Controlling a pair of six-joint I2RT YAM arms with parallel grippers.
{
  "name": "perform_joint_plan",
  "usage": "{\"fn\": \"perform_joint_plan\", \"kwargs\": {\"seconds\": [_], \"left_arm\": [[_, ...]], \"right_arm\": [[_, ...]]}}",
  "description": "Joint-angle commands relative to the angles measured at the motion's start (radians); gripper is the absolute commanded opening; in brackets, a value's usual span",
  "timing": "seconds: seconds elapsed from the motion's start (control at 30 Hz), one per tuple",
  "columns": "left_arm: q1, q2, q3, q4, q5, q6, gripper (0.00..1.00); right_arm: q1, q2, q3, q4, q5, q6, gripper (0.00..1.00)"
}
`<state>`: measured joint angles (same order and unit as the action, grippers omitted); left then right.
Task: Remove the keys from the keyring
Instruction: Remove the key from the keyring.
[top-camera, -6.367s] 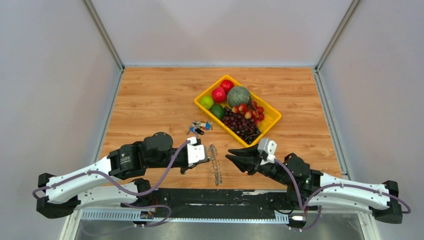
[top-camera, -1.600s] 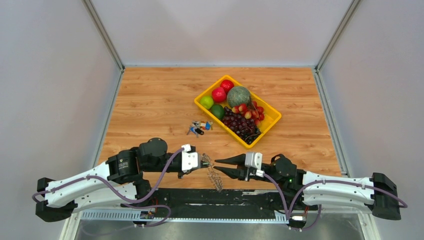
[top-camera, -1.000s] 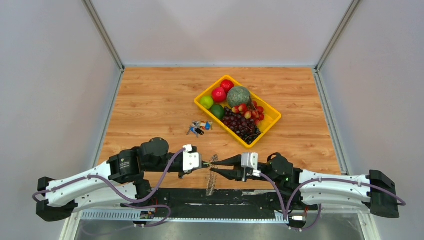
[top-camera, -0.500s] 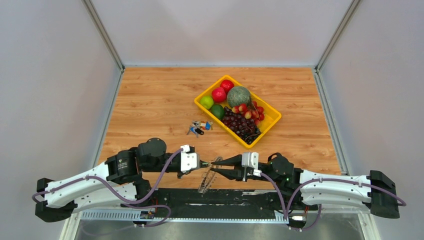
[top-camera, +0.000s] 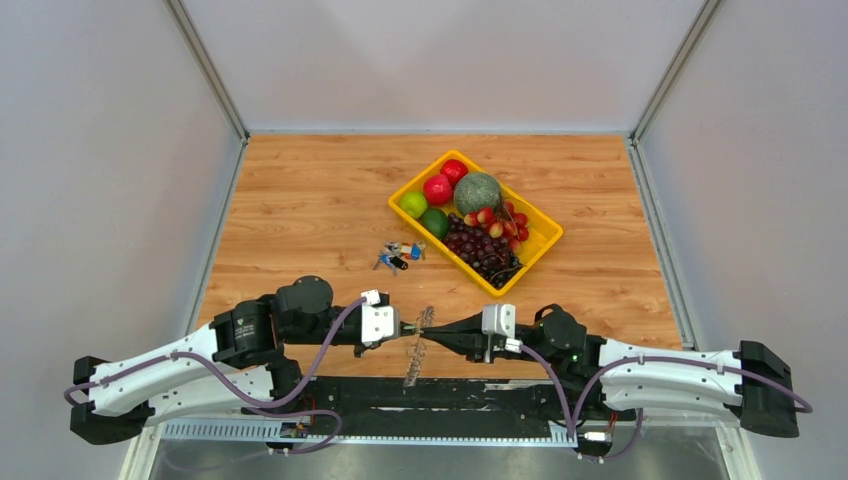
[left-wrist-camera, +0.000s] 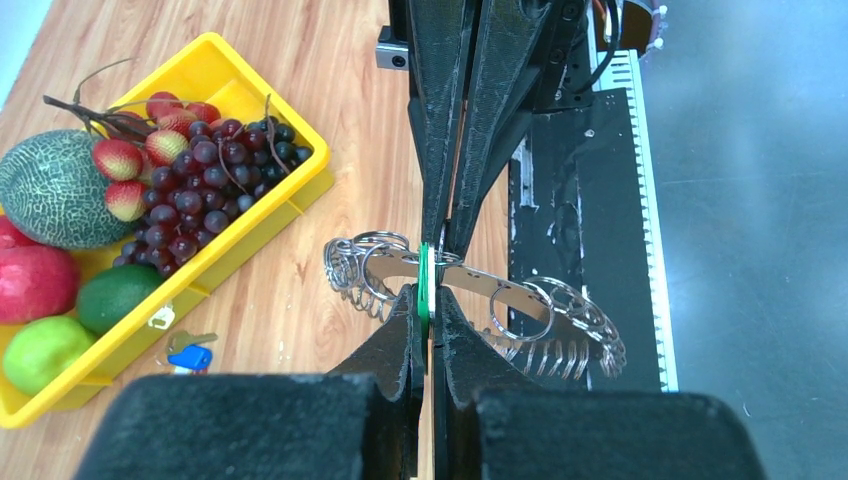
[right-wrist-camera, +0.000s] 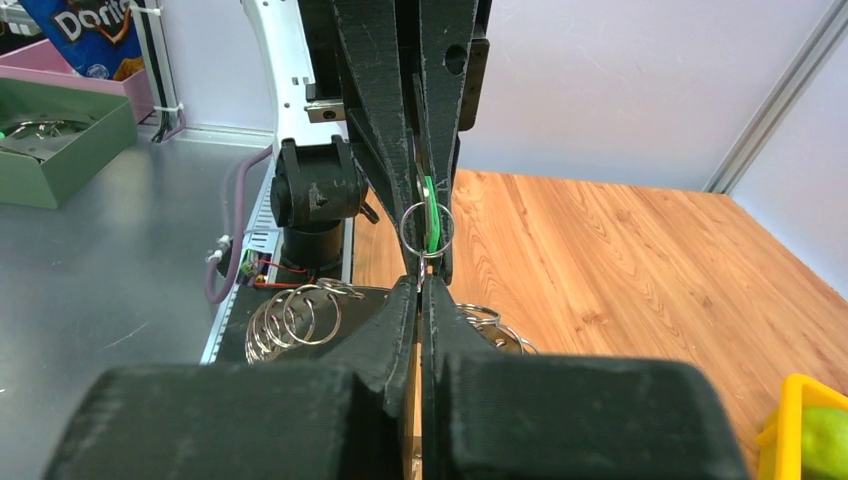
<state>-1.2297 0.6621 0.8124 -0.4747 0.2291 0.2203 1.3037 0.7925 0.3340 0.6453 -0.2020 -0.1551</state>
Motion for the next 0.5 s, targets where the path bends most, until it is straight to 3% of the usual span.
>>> {"fn": "perform_joint_plan", "kwargs": {"seconds": [0.0, 0.23, 0.47], "left_arm": [[-0.002, -0.010, 0.058, 0.063, 0.011, 0.018, 0.00], [-0.002, -0.006, 0.061, 0.031, 0.013, 0.023, 0.00], [-0.002, 0.020, 0.062, 0.023, 0.042, 0.030, 0.00]], "right_arm": [[-0.006, -0.023, 0.059, -0.059, -0.021, 0.010, 0.00], [-0.006, -0.132, 0.073, -0.189, 0.046, -0.020, 0.00], [-0.006, -0.167, 0.092, -0.292, 0.006, -0.123, 0.00]]}}
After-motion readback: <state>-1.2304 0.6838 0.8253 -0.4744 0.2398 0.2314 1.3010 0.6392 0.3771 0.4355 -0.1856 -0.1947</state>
